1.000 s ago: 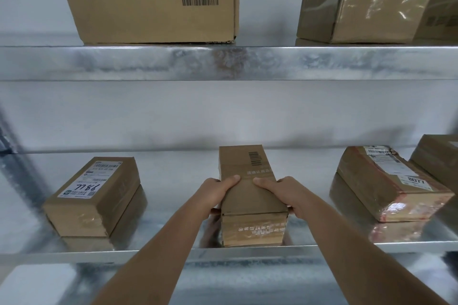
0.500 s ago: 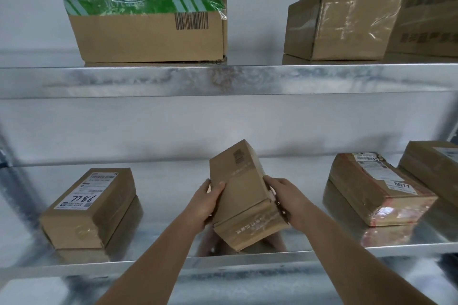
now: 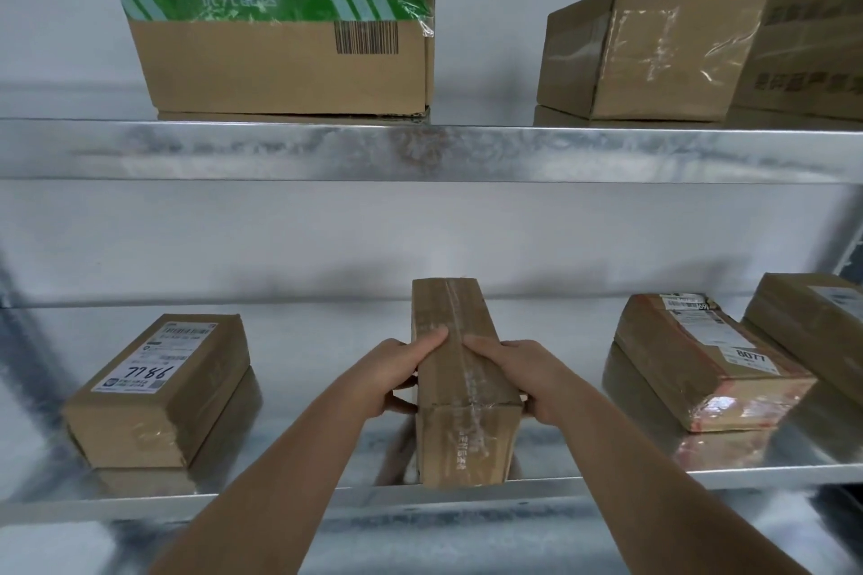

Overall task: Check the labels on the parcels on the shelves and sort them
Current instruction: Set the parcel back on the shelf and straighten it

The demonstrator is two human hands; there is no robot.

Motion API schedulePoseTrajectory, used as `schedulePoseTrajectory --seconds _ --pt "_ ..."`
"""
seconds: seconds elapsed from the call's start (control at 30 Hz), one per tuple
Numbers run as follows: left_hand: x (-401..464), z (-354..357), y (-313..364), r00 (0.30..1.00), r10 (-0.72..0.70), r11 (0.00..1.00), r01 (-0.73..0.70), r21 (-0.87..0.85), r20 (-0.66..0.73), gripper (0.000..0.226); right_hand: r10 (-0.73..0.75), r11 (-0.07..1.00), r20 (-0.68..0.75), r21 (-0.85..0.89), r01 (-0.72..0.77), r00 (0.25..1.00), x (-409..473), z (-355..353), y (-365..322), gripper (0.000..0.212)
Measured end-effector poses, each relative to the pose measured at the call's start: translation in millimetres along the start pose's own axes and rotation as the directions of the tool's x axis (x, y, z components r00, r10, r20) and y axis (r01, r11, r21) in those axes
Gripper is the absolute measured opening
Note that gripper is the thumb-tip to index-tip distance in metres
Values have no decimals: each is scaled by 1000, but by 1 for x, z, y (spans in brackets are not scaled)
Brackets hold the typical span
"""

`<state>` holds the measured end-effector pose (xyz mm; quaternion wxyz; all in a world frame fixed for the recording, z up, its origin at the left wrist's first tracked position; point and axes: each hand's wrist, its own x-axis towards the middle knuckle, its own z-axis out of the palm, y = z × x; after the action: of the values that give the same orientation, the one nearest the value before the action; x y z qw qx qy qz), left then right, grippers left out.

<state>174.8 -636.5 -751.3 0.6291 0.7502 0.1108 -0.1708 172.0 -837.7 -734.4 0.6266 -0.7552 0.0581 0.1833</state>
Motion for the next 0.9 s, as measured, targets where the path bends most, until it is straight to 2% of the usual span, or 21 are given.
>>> schedulePoseTrajectory --seconds 0.17,0.9 --pt "-2 -1 -1 1000 5 999 -4 -44 18 64 36 999 30 -15 -35 999 2 -1 1 51" --pt "1 0 4 1000 -18 999 19 -41 5 43 49 998 -10 -49 -50 999 3 0 -4 34"
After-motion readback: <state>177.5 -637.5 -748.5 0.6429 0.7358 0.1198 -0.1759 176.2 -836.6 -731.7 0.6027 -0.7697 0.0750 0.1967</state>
